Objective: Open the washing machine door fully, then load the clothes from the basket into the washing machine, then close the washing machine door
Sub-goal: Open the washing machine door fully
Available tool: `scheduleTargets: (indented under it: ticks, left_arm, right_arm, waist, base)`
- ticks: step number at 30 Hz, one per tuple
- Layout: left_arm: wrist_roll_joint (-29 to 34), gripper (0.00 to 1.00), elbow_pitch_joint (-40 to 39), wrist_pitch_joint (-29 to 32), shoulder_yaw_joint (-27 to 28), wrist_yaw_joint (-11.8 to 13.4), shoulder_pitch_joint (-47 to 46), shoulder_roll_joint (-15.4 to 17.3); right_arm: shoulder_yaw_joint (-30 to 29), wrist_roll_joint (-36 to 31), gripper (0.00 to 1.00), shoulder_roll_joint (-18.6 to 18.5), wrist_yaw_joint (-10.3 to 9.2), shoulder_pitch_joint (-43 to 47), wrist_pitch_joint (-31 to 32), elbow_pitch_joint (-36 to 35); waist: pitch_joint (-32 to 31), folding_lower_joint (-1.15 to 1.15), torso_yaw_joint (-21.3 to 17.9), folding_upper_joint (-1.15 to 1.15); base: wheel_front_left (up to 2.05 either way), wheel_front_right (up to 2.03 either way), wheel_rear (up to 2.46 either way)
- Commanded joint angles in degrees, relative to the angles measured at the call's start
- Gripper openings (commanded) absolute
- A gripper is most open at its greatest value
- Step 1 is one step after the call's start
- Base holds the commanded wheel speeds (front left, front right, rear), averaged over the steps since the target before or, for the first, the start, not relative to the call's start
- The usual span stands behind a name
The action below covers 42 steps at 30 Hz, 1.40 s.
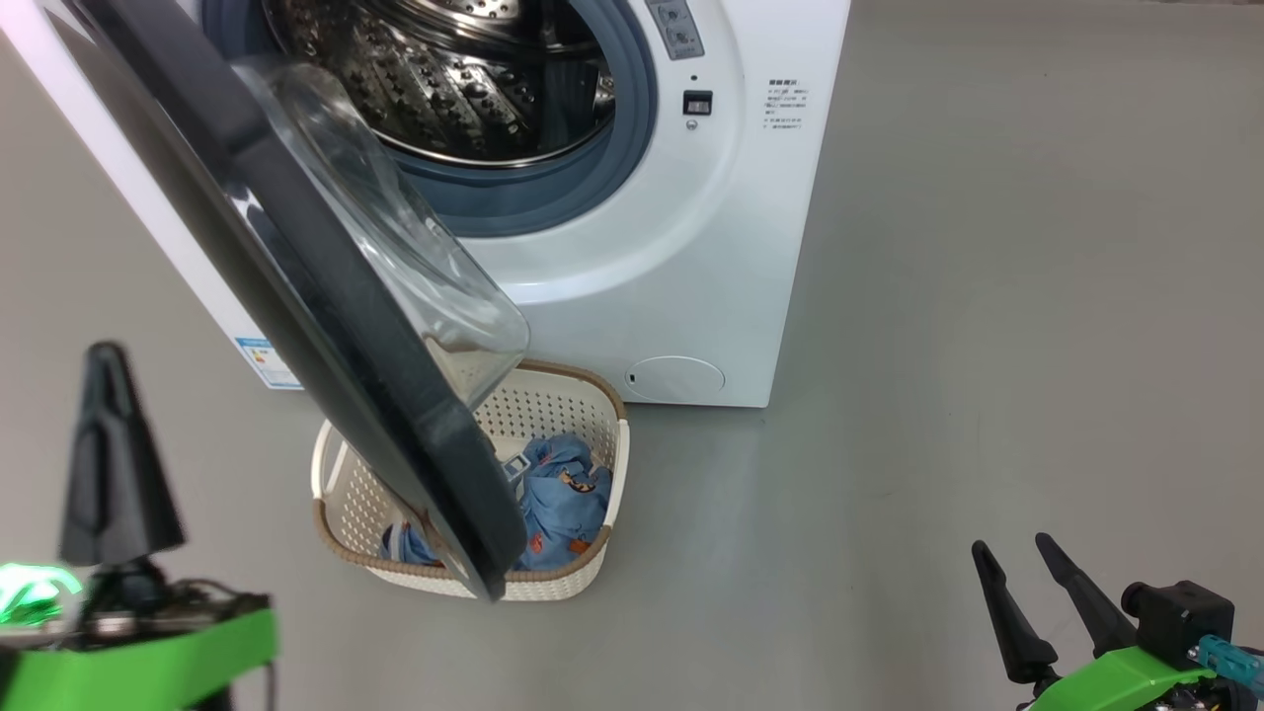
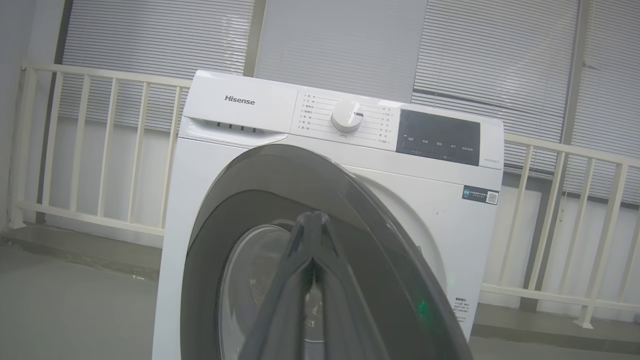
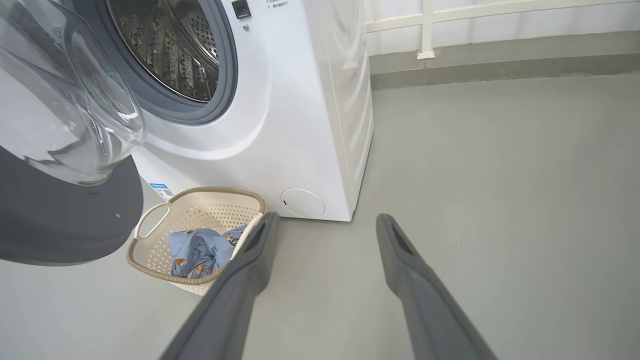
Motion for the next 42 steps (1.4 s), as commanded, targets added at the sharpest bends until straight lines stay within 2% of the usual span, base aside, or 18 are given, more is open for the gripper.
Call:
scheduleTargets:
  ticks: [1,4,9,14,18,24,32,42]
  left_arm:
    - [0.5,0.0,-2.21,-0.29,1.13,0.33,-2.03,0.66]
    - [-0.08,0.0,-8.44,-0.29,-6.23,2.07,-1.41,0.61]
    - [1.08,0.0,-9.73,0.47,-16.89,2.55,-0.64,0.6]
    - [-0.74,0.0,-5.31,1.37,-25.63,2.86,-0.55,0.6]
    - [-2.08,0.0,0.42,1.21,-29.66,3.06,-1.45,0.59]
    - [-4.22,0.0,10.15,0.49,-31.27,3.0,-4.23,0.59]
    - [-6.67,0.0,21.28,-0.21,-29.8,2.62,-8.45,0.59]
    - [-8.07,0.0,23.78,-0.28,-25.93,2.51,-9.4,0.59]
  right_arm:
    - [0.83,-0.27,1.0,-1.02,0.16,-0.14,-0.69,-1.45]
    - [0.62,-0.78,1.0,-1.09,0.16,-0.39,-0.69,-1.77]
    - [0.33,-1.77,1.0,-1.04,0.16,-0.73,-0.69,-2.27]
    - [-0.36,-2.25,1.0,-0.76,0.16,-1.21,-0.69,-2.7]
    - [-0.59,-2.55,1.0,-0.59,0.16,-1.51,-0.69,-2.94]
    - [-0.89,-2.92,1.0,-0.7,0.16,-2.04,-0.69,-3.32]
    - [-1.14,-3.04,1.0,-0.78,0.16,-2.33,-0.69,-3.49]
    - [-1.27,-3.43,1.0,-1.02,0.16,-2.3,-0.69,-3.95]
  waist:
    - [0.04,0.0,-0.05,0.0]
    - [0.41,0.0,-0.25,0.0]
    - [0.84,0.0,-0.52,0.0]
    - [1.2,0.0,-0.67,0.0]
    - [1.41,0.0,-0.7,0.0]
    - [1.83,0.0,-0.51,0.0]
    - [1.62,0.0,-0.28,0.0]
    - [0.96,0.0,0.08,0.0]
  base:
    - [0.0,0.0,0.0]
    - [0.0,0.0,0.0]
    - [0.0,0.0,0.0]
    - [0.0,0.0,0.0]
    - [0.0,0.0,0.0]
    - [0.0,0.0,0.0]
    - [0.0,0.0,0.0]
    - [0.0,0.0,0.0]
